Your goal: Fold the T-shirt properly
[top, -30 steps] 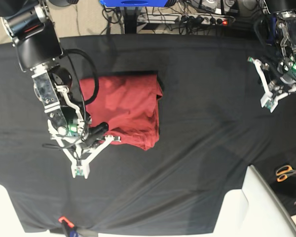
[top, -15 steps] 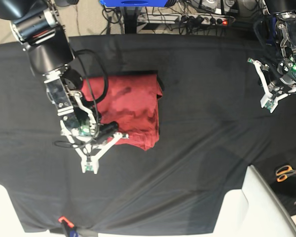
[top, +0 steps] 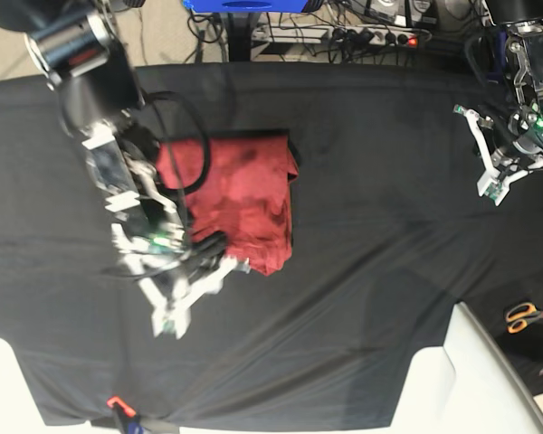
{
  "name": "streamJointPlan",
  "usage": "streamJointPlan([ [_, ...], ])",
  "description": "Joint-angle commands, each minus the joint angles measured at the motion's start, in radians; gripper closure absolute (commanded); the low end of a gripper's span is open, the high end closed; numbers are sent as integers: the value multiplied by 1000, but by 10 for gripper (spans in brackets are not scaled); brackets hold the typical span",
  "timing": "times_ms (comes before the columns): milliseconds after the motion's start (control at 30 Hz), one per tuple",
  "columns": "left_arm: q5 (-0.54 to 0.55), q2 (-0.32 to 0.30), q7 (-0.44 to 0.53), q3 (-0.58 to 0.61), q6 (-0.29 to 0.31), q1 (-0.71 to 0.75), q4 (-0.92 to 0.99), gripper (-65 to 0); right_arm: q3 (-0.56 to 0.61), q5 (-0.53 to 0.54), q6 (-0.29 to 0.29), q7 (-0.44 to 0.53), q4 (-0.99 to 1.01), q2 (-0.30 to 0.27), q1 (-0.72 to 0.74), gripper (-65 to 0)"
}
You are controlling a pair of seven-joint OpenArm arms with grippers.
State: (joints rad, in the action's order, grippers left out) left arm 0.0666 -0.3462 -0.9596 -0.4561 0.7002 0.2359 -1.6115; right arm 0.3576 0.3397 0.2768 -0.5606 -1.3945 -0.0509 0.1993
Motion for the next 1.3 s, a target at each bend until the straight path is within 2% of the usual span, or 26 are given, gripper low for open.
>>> streamJointPlan([
  [0,3,-17,29,-7,-2,9,-36,0,-29,-11,11,37,-72,-40,-7,-192],
  [67,3,-3,127,-7,-2,62,-74,0,-36,-11,3,43,-177,-89,-64,-125],
  [167,3,35,288,-7,-2,159,-126,0,-1,-11,-21,61,-306,-203,-174,0],
  [233,3,74,357,-7,-2,205,-137,0,14,-11,-60,123,-386,-264,-268,-6],
  [267,3,92,387,-7,-2,228,-137,0,14,-11,-75,184,-423,-295,-327,-6],
  [367,3,128,446,-7,-2,276,-137,0,2,-11,-77,348,-471,-355,-467,-2],
  [433,-4,144,491,15,-2,308,-137,0,-48,-11,-43,360,-472,-361,-542,-3],
  [500,-7,131,557,79,-2,362,-131,0,-118,-11,-9,347,-469,-358,-614,-3],
  [567,-7,103,624,141,-2,408,-128,0,-168,-11,9,348,-477,-355,-677,-3],
  [667,-7,80,700,194,-2,458,-89,0,-231,-11,8,348,-512,-355,-774,-3],
  [933,-11,83,716,211,-2,494,130,0,-246,-11,11,348,-518,-355,-983,-2],
  [1033,-90,91,750,219,-2,517,207,0,-245,-11,11,348,-517,-353,-1064,-2],
  [1100,-162,103,833,257,-2,546,261,0,-236,-11,11,340,-515,-350,-1102,-2],
  [1167,-219,105,901,303,-2,558,330,0,-226,-9,11,270,-486,-318,-1116,-3],
  [1233,-247,109,925,360,-2,549,422,0,-231,-9,11,193,-421,-300,-1096,-3],
  [1267,-245,109,931,395,-35,535,480,0,-223,-9,11,161,-365,-297,-1072,-3],
])
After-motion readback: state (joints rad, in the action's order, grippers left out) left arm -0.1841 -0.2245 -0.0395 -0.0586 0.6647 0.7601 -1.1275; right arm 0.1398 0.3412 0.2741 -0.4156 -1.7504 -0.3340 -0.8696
